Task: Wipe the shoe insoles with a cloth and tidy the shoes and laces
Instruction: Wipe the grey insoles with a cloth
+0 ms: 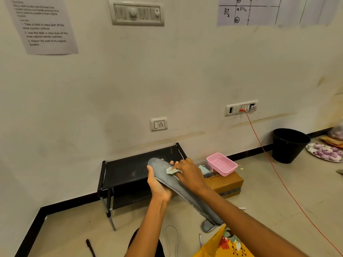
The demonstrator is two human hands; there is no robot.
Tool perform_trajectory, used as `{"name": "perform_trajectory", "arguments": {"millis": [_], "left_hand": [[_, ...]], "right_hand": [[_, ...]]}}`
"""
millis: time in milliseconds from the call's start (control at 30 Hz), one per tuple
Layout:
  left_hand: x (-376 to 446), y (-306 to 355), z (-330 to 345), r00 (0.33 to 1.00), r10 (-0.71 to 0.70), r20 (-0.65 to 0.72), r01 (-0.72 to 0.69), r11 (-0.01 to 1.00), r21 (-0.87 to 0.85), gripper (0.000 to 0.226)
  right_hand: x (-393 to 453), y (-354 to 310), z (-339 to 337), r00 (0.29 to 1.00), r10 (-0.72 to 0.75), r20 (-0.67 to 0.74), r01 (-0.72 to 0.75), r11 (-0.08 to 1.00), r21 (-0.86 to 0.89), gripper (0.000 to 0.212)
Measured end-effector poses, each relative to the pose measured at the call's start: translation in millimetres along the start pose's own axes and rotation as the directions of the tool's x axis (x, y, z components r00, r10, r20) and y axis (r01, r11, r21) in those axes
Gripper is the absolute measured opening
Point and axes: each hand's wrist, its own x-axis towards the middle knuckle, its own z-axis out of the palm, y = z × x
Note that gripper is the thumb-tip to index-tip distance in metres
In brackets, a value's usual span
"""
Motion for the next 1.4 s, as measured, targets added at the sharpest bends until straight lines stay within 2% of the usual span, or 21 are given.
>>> {"name": "perform_trajectory", "arguments": {"millis": [67,133,200,267,333,400,467,567,600,667,733,800,833,933,1000,1067,1133,1167,1233,1300,1400], "left_hand": [[-1,5,4,1.0,0.01,0.026,-0.01,1.0,0.005,0.063],[3,11,3,0.998,0.008,0.067,-0.009,1.0,0.019,0.06],[7,13,0,0.997,0.017,0.069,-0.017,1.0,0.0,0.059],[9,13,0,0.999,-0.005,0.051,0.005,1.0,-0.009,0.072],[8,8,0,0.999,-0.021,0.028,0.021,1.0,0.014,0.088],[4,-3,1,1.0,-0.026,0.012,0.026,0.998,0.058,0.09],[0,-11,1,0.999,-0.039,-0.038,0.042,0.996,0.085,0.089],[-1,-12,1,0.994,-0.087,-0.07,0.091,0.994,0.056,0.095],[-1,-10,1,0.992,-0.1,-0.076,0.103,0.994,0.038,0.096],[0,-5,-3,0.993,-0.082,-0.083,0.082,0.997,0.001,0.089],[0,0,-8,0.995,-0.065,-0.071,0.06,0.995,-0.078,0.081],[-2,1,-7,0.997,-0.072,-0.035,0.069,0.995,-0.074,0.082],[-3,-1,-5,0.997,-0.072,-0.011,0.072,0.997,-0.034,0.085],[-6,-9,4,0.999,-0.032,0.012,0.032,0.999,0.033,0.089],[-6,-6,4,1.0,-0.029,-0.003,0.029,0.999,0.018,0.088],[-4,0,-2,0.999,-0.054,-0.007,0.054,0.998,-0.031,0.087],[-2,5,-7,0.998,-0.066,0.0,0.066,0.995,-0.081,0.088],[-2,4,-8,0.998,-0.063,0.004,0.063,0.996,-0.065,0.088],[-4,-3,-3,0.999,-0.041,0.002,0.041,0.999,-0.013,0.087],[-4,-8,4,1.0,-0.027,-0.003,0.027,1.0,0.013,0.088],[1,-4,1,0.999,-0.046,0.008,0.047,0.999,-0.024,0.094]], "right_hand": [[3,3,0,0.999,0.046,0.001,-0.046,0.995,0.087,0.027],[1,7,-2,0.989,0.148,-0.03,-0.136,0.959,0.25,0.021],[-3,13,0,0.982,0.19,0.002,-0.182,0.934,0.308,0.015],[-9,15,6,0.982,0.185,0.044,-0.19,0.933,0.307,0.015],[-9,14,10,0.976,0.217,0.003,-0.206,0.923,0.324,0.018],[-6,13,12,0.96,0.273,-0.056,-0.238,0.908,0.346,0.018],[-1,9,11,0.956,0.29,-0.051,-0.255,0.902,0.348,0.02],[-4,0,15,0.976,0.218,0.0,-0.214,0.959,0.184,0.028],[-9,-5,15,0.986,0.165,0.0,-0.165,0.981,0.098,0.03],[-22,-18,16,0.999,0.041,-0.006,-0.04,0.999,0.032,0.032],[-37,-29,14,0.997,-0.068,-0.032,0.071,0.994,0.083,0.035],[-35,-17,14,0.977,-0.2,-0.076,0.199,0.98,-0.023,0.026],[-27,-9,13,0.985,-0.158,-0.072,0.155,0.987,-0.037,0.022],[-2,3,9,0.99,0.042,-0.134,-0.051,0.997,-0.063,0.029],[-2,-11,9,0.994,-0.008,-0.109,0.002,0.999,-0.053,0.035],[-20,-30,10,0.991,-0.131,-0.009,0.131,0.99,0.059,0.048],[-31,-29,10,0.968,-0.252,0.007,0.251,0.966,0.064,0.041],[-27,-20,8,0.967,-0.254,-0.01,0.254,0.967,0.014,0.034],[-9,-3,3,0.996,-0.076,-0.042,0.075,0.997,-0.034,0.03],[-1,1,3,0.996,-0.008,-0.088,0.001,0.997,-0.075,0.031],[-17,-20,9,0.989,-0.149,-0.024,0.15,0.988,0.029,0.025]]}}
